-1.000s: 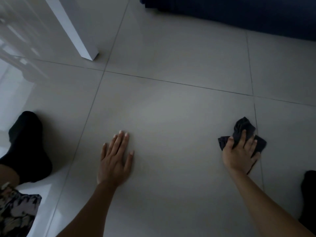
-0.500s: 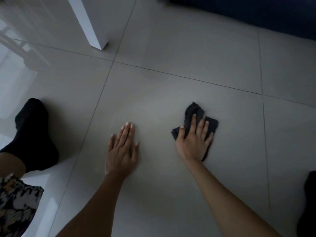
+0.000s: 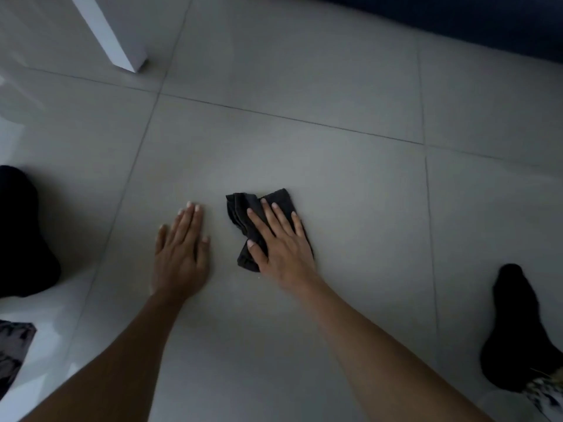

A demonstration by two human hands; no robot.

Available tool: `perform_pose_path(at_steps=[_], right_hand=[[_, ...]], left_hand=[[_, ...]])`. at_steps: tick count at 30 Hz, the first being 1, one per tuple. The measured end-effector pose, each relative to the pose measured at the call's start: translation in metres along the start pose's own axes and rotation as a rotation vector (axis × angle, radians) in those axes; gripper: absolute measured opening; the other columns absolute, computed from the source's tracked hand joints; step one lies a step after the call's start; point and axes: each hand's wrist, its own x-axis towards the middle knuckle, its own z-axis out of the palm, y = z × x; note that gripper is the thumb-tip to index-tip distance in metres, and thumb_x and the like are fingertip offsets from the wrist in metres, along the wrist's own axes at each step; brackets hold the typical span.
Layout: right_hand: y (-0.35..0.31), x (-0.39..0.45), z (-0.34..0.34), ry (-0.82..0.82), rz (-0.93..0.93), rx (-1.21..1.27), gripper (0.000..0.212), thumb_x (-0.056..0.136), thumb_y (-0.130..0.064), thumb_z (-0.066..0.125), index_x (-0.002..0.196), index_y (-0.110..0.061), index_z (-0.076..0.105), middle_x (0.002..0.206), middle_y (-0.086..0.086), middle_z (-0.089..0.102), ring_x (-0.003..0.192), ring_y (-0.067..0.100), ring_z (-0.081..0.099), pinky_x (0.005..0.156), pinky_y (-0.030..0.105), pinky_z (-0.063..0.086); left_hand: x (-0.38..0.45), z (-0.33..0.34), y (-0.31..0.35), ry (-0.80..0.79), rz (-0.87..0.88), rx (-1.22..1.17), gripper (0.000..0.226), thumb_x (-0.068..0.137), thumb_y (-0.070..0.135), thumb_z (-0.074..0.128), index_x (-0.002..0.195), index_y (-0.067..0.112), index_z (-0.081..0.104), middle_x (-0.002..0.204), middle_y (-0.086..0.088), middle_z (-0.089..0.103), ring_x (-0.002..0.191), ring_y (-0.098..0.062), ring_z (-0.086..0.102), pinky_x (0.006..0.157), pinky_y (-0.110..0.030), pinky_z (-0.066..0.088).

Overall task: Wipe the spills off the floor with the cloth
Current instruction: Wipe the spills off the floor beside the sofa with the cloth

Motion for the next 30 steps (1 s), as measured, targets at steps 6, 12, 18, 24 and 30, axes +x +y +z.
perform_pose_path(at_steps=[6,12,18,24,30], right_hand=[[0.066,-0.038,-0.019,-0.010,0.136,-0.021,0.061,0.094,-0.050,0.025,0.152,-0.032,0.020,0.161,-0.004,0.016,0.149,0.014,0.013,0.118,0.036,-0.001],[0.133,-0.058,-0.033,-0.041,0.337,-0.023,0.063,0.093,-0.054,0.011,0.153,-0.034,0.008,0.163,-0.004,0.006,0.150,0.014,0.003,0.120,0.041,-0.001],[0.186,-0.082,-0.040,0.024,0.621,0.012,0.067,0.091,-0.054,0.012,0.153,-0.030,0.012,0.163,0.002,0.010,0.150,0.019,0.007,0.119,0.045,0.004],[0.183,-0.102,-0.038,0.086,0.884,0.114,0.061,0.098,-0.046,0.021,0.154,-0.026,0.010,0.163,0.004,0.003,0.150,0.021,0.002,0.118,0.049,0.000],[0.144,-0.111,-0.026,0.121,0.982,0.116,0.062,0.098,-0.048,0.022,0.154,-0.026,0.008,0.163,0.004,0.001,0.150,0.019,0.001,0.119,0.051,-0.001]], left_hand=[[-0.001,0.003,0.001,-0.008,0.023,0.037,0.058,0.095,0.038,0.023,0.150,0.017,0.026,0.157,-0.002,0.024,0.144,-0.017,0.025,0.115,-0.038,0.017],[0.000,0.004,-0.001,-0.034,0.038,0.054,0.061,0.095,0.040,0.019,0.151,0.015,0.024,0.158,-0.005,0.023,0.145,-0.020,0.024,0.115,-0.040,0.016],[0.001,0.005,0.000,-0.021,0.040,0.043,0.060,0.096,0.038,0.022,0.150,0.014,0.026,0.157,-0.006,0.026,0.144,-0.020,0.026,0.114,-0.040,0.018],[0.003,0.001,-0.006,-0.077,0.068,0.003,0.066,0.094,0.048,0.023,0.150,0.014,0.025,0.157,-0.006,0.023,0.144,-0.021,0.025,0.114,-0.041,0.020],[-0.016,-0.017,-0.046,-0.077,-0.027,0.063,0.079,0.087,0.062,0.031,0.152,0.021,0.014,0.160,0.001,0.015,0.146,-0.018,0.017,0.115,-0.049,0.010]])
